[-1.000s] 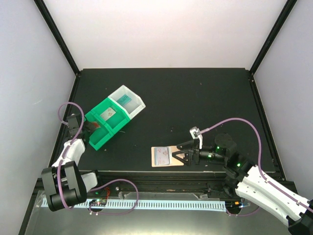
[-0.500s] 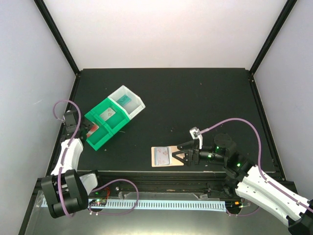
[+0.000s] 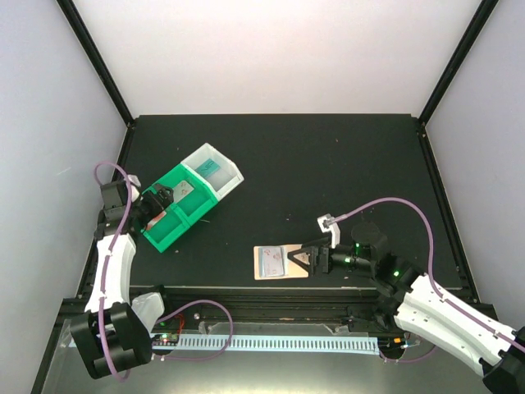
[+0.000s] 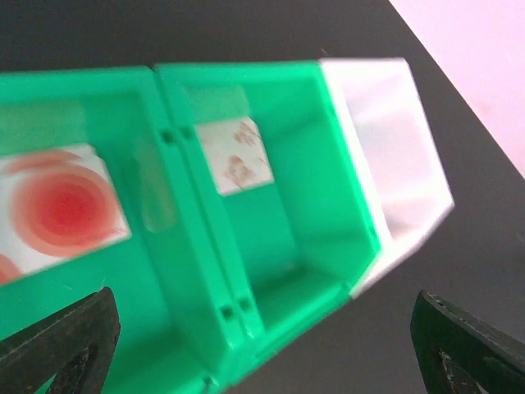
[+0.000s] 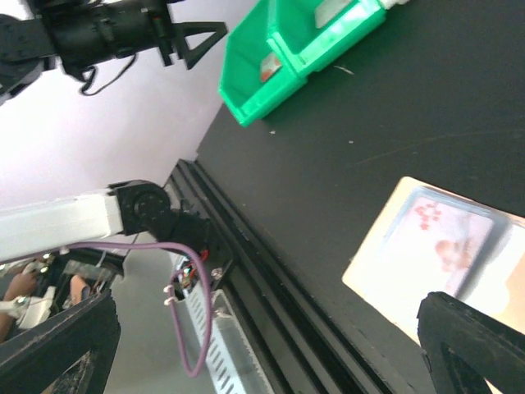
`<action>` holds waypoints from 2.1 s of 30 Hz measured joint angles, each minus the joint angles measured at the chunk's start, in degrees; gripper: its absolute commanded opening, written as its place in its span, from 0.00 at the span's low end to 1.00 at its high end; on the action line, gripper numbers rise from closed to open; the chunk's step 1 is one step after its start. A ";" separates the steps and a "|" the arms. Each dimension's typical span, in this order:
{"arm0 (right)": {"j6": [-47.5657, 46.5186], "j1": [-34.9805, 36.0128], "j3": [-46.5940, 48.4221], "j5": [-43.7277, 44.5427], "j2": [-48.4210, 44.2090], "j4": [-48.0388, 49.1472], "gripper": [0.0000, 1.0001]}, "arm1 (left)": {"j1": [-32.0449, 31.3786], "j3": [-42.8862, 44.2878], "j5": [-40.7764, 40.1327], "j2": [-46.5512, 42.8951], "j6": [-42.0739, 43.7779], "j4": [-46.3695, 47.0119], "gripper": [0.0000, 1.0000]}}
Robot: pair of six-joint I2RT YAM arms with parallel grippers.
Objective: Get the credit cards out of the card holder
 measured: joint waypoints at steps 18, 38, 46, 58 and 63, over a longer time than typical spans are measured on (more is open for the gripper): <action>4.28 0.07 0.57 5.46 15.39 -2.82 0.50 | -14.43 -4.28 23.56 -6.80 3.10 -4.33 0.83; 6.71 5.84 7.87 10.86 35.82 2.91 0.31 | -35.63 -14.53 23.32 -14.82 -5.49 0.96 0.84; 6.21 8.09 9.29 13.38 42.23 2.86 0.30 | -37.92 -17.81 21.88 -15.76 -8.35 2.75 0.84; 3.74 9.97 10.97 17.14 48.28 1.90 0.10 | -42.18 -20.76 19.04 -16.41 -13.14 7.34 0.83; 3.80 10.40 10.60 17.55 48.81 3.98 0.06 | -44.94 -22.51 18.25 -16.39 -16.79 12.11 0.86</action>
